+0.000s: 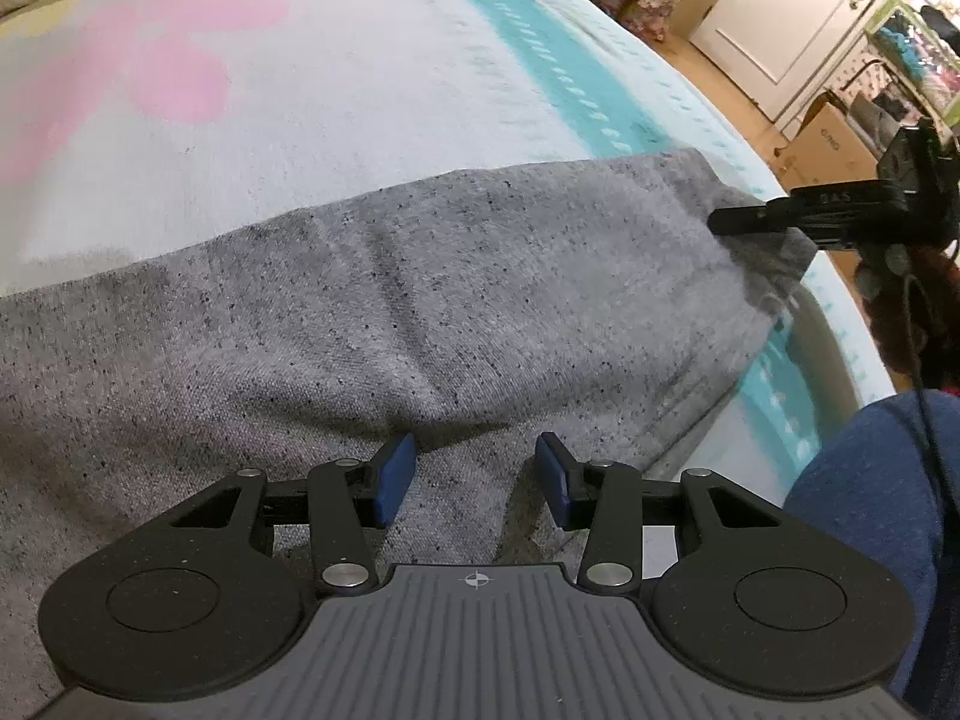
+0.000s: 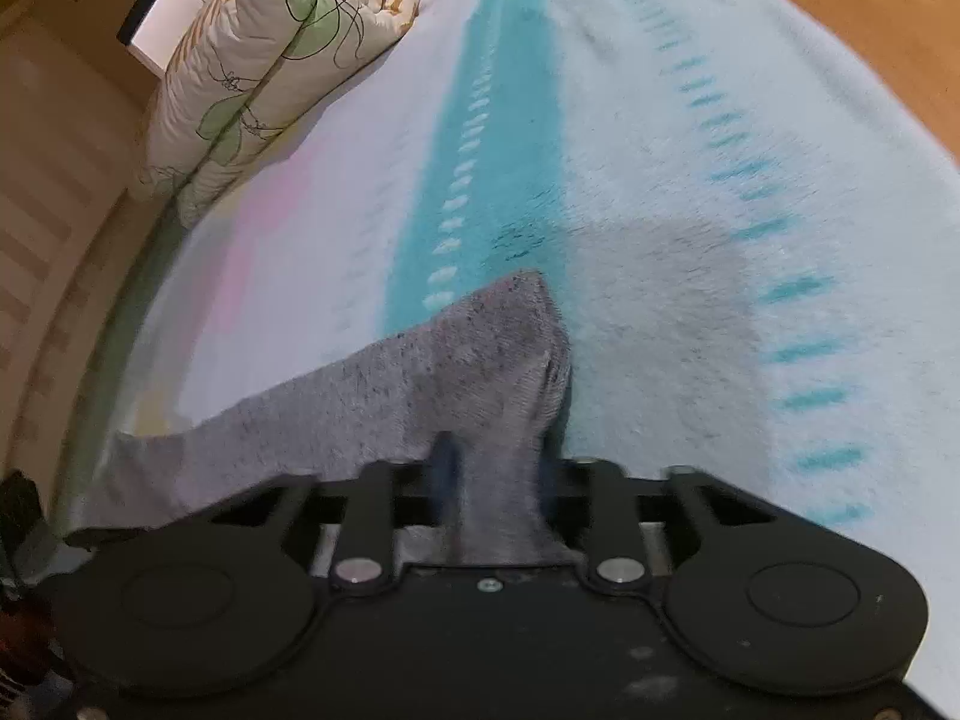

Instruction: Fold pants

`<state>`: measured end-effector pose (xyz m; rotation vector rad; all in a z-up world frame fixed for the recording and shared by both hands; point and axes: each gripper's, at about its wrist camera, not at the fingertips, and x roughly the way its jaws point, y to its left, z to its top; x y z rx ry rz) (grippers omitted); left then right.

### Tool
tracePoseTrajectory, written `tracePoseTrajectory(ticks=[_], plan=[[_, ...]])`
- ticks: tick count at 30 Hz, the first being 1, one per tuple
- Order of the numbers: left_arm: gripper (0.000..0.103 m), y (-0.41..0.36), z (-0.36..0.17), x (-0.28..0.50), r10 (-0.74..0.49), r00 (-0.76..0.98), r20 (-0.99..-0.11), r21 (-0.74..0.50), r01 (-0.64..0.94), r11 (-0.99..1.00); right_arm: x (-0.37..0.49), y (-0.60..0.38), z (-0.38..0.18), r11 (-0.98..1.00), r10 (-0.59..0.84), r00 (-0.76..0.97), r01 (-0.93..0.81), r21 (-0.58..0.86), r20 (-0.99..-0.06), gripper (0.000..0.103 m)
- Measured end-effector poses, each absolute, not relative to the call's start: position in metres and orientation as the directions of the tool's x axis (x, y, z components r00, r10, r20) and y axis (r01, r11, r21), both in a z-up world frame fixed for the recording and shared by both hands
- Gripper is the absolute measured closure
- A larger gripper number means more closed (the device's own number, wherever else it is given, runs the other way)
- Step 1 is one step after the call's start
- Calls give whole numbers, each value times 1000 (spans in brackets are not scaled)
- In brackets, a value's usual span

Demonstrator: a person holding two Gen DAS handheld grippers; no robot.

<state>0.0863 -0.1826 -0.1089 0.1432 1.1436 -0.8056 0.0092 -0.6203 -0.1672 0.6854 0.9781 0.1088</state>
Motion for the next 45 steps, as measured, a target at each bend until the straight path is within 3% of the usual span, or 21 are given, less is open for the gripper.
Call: tracePoseTrajectory(ticks=[2, 10, 15, 20, 22, 25, 28, 31, 39, 43, 45], plan=[[60, -182, -103, 88, -497, 175, -850, -292, 629, 721, 11, -621, -167, 769, 390, 575, 227, 598, -720, 90], [60, -192, -104, 108, -501, 237, -832, -284, 594, 753, 6, -613, -115, 747, 377, 651, 207, 632, -659, 92], [60, -206, -109, 96, -459, 265, -848, -186, 662, 726, 18, -593, -79, 772, 375, 661, 166, 614, -650, 92], [60, -181, -95, 87, -477, 356, -804, -210, 581, 787, 29, -567, -45, 799, 376, 660, 125, 588, -651, 92], [60, -181, -112, 88, -456, 266, -849, -231, 590, 774, 32, -552, -33, 805, 380, 661, 109, 583, -647, 92], [60, -176, -111, 81, -471, 272, -839, -205, 644, 737, 38, -520, -14, 810, 398, 655, 77, 581, -642, 92], [60, -147, -102, 85, -512, 273, -814, -302, 553, 776, 45, -478, 2, 808, 439, 642, 23, 589, -629, 92], [60, -106, -93, 86, -510, 323, -797, -321, 490, 811, 55, -426, 10, 800, 489, 622, -39, 599, -612, 92], [59, 26, -81, 83, -425, 449, -786, -335, 269, 903, 77, -274, -21, 782, 588, 522, -172, 598, -618, 92], [58, 70, -79, 74, -390, 484, -783, -353, 169, 920, 80, -202, -64, 821, 560, 483, -218, 527, -673, 91], [58, 80, -74, 67, -379, 498, -780, -359, 140, 923, 77, -176, -86, 842, 536, 461, -235, 486, -707, 86]])
